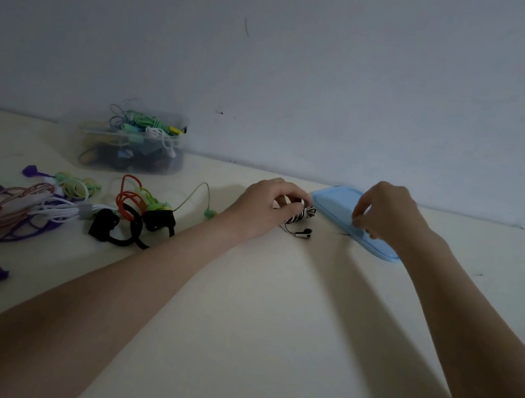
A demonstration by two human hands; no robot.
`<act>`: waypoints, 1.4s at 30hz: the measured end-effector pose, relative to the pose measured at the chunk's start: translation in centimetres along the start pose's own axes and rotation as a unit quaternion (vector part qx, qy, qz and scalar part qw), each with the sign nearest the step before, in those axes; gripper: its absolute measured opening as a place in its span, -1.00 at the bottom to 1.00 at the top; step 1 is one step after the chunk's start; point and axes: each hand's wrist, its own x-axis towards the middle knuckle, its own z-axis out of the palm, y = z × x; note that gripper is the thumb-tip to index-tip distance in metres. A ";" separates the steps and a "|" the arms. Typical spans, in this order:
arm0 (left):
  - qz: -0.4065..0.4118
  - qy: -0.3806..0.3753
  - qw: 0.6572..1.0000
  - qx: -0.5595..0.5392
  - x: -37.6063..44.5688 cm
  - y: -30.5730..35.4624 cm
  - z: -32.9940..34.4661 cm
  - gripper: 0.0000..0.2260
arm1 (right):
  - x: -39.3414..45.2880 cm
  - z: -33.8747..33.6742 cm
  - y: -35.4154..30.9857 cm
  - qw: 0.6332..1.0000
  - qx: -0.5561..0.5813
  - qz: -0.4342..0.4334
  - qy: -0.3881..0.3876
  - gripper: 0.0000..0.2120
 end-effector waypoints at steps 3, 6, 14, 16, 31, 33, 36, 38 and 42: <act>-0.023 0.009 0.998 -0.062 -0.1 -0.1 -0.1 -0.82 | 0.1 0.7 0.3 1.000 -0.011 0.016 0.015 -0.79; -0.037 0.010 0.995 -0.093 -0.1 -0.1 -0.1 -0.80 | 0.3 0.7 0.5 0.999 0.016 0.002 0.036 -0.82; -0.062 0.021 0.990 -0.123 -0.1 -0.2 -0.2 -0.89 | -1.3 0.0 -2.1 0.833 0.534 -0.038 -0.138 -0.93; -0.065 0.025 0.991 -0.118 -0.1 -0.2 -0.3 -0.89 | -1.6 0.4 -2.1 0.822 0.545 -0.042 -0.160 -0.93; 0.077 0.002 0.984 0.161 1.1 2.6 1.8 -0.86 | 0.6 -2.7 2.5 0.987 0.158 0.017 0.031 -0.91; 0.077 0.005 0.984 0.162 1.5 2.7 2.0 -0.87 | 0.6 -2.2 2.5 0.993 0.115 0.027 -0.019 -0.90; 0.071 0.009 0.982 0.174 1.8 2.6 2.5 -0.88 | 0.5 -1.4 2.3 0.996 0.061 0.027 -0.061 -0.86; 0.062 0.002 0.981 0.182 1.9 2.7 2.8 -0.90 | 0.4 -1.5 2.4 0.996 0.060 0.022 -0.067 -0.87; 0.023 -0.012 0.972 0.232 2.3 2.9 3.8 -0.87 | 0.5 -2.6 2.8 0.993 0.117 0.013 -0.028 -0.93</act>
